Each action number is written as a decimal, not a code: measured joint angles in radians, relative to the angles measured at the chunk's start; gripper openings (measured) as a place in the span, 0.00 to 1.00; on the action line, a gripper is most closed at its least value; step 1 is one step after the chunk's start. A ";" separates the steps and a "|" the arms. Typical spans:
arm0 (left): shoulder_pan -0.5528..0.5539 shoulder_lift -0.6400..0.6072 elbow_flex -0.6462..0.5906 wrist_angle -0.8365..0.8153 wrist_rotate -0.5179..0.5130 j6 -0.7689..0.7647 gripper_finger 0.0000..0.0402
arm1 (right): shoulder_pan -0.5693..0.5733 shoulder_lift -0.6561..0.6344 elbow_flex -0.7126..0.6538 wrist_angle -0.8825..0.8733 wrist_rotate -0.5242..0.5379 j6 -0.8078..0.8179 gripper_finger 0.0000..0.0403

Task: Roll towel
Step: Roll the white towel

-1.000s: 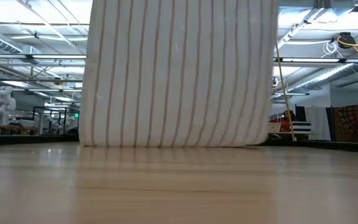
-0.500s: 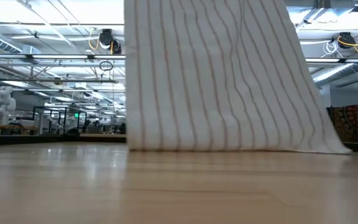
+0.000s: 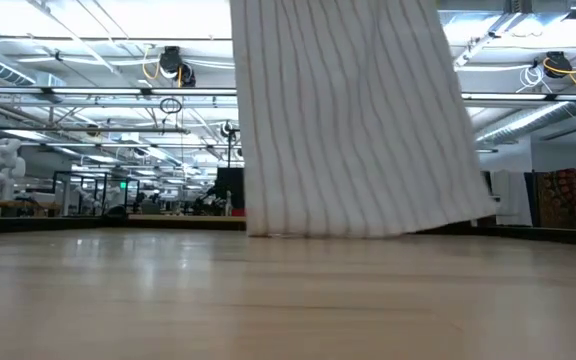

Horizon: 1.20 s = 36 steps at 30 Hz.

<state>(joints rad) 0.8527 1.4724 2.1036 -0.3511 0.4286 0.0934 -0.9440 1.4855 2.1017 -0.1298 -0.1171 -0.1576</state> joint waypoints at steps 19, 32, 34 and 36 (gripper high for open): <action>0.103 0.029 0.000 0.281 0.621 -0.456 0.01 | -0.150 0.006 0.000 -0.058 -0.769 0.653 0.01; 0.068 0.024 0.001 -0.194 0.901 -0.445 0.01 | -0.077 -0.094 0.000 -0.796 -0.824 0.270 0.01; 0.068 0.025 0.001 -0.316 0.887 -0.367 0.00 | -0.065 -0.105 0.000 -0.864 -0.822 0.240 0.01; 0.067 0.025 0.001 -0.429 0.864 -0.291 0.00 | -0.053 -0.120 0.000 -0.928 -0.822 0.215 0.01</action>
<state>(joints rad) 0.9199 1.4975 2.1044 -0.7803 1.2927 -0.1980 -0.9972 1.3659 2.1017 -1.0582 -0.9394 0.0573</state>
